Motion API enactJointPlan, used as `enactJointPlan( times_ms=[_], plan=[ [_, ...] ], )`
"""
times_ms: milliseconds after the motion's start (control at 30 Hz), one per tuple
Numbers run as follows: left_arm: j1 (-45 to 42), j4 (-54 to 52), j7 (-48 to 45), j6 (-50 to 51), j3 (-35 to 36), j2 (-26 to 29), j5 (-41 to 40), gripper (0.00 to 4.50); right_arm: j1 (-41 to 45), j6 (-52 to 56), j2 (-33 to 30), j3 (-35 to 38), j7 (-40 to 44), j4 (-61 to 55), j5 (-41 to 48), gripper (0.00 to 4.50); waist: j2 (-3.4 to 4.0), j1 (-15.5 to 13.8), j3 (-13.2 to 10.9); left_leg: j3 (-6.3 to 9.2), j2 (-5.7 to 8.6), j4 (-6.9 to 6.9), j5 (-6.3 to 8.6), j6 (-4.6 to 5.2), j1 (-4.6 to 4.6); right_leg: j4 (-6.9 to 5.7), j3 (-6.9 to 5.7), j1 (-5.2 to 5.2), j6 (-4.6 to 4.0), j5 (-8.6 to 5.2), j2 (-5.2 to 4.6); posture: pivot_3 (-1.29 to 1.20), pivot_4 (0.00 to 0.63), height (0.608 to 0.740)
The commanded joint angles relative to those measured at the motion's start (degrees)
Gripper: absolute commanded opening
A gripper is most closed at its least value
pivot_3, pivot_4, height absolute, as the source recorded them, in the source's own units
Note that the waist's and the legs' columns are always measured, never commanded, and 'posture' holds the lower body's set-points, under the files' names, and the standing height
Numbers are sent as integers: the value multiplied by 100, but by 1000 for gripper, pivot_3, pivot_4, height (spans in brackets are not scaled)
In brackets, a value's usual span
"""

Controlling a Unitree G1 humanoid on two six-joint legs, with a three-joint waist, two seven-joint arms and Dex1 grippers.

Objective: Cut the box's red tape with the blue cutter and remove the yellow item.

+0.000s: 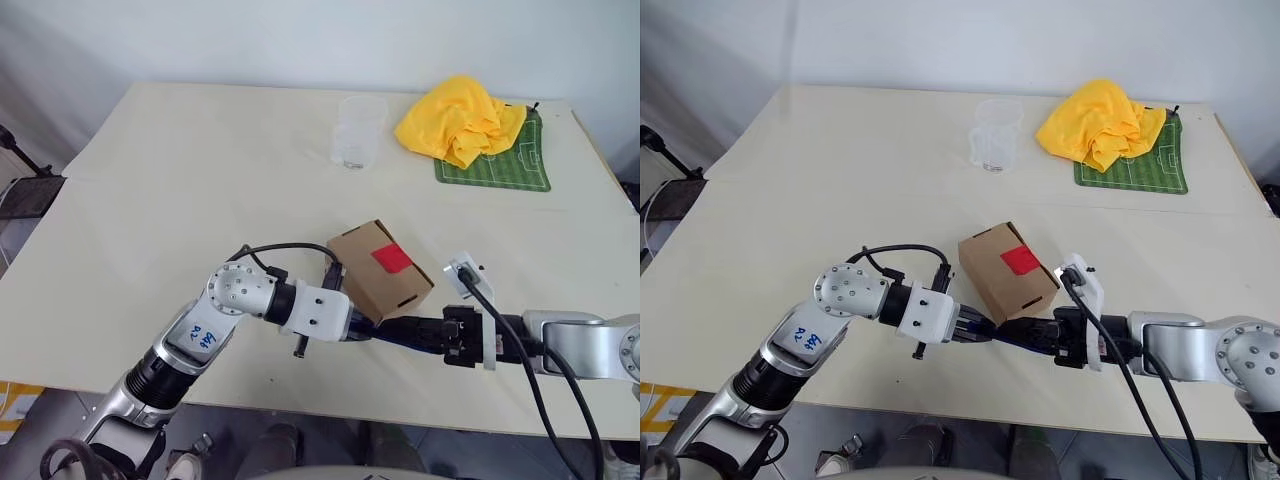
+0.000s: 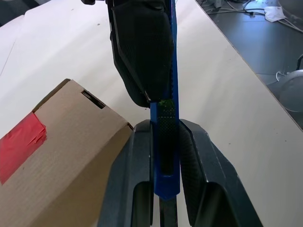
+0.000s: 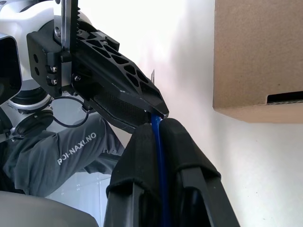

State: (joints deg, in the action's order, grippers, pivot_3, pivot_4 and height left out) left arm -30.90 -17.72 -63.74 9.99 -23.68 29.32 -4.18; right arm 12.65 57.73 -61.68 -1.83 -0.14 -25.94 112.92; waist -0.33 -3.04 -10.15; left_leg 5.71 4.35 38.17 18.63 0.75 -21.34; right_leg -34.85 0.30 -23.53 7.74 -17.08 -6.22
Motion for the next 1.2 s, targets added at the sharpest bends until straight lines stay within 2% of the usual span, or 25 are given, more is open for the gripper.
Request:
enactJointPlan(
  times_ms=[33,167,433,733,967,1000,1200],
  plan=[
    [-85,-248,24,-95,-9,-66,-70,450,-114,41,-188,129,146,-119,8,12,0,0,0,0,0,0,0,0,0,0,0,0,0,0,0,0,150,740],
    [-95,-265,38,-71,-13,-86,-68,450,-199,29,-357,96,232,-170,8,12,0,-1,0,0,0,0,0,0,0,0,-1,0,0,0,0,0,150,740],
    [-99,-284,35,-59,-7,-84,-76,450,-161,-29,-391,-25,221,-192,8,2487,0,0,0,-1,0,0,0,0,0,0,0,0,0,0,0,0,150,740],
    [6,-261,75,-147,-61,-73,-10,450,-109,-8,-181,5,-4,-49,8,2487,0,-1,0,0,0,0,0,0,0,0,-1,0,0,0,0,0,150,740],
    [67,-162,149,-264,-127,-100,75,450,-118,45,-219,8,73,-42,8,158,0,-2,0,0,0,0,0,0,0,1,0,0,0,0,0,0,150,740],
    [66,-148,156,-269,-133,-108,80,450,-118,50,-227,9,97,-45,8,33,0,-2,0,0,0,0,0,0,0,1,0,0,0,0,0,0,150,740],
    [25,-48,201,-269,-134,-165,72,450,-87,120,-302,41,289,-13,8,46,0,-2,0,0,0,0,0,0,0,1,0,0,0,0,0,0,150,740]
  ],
)
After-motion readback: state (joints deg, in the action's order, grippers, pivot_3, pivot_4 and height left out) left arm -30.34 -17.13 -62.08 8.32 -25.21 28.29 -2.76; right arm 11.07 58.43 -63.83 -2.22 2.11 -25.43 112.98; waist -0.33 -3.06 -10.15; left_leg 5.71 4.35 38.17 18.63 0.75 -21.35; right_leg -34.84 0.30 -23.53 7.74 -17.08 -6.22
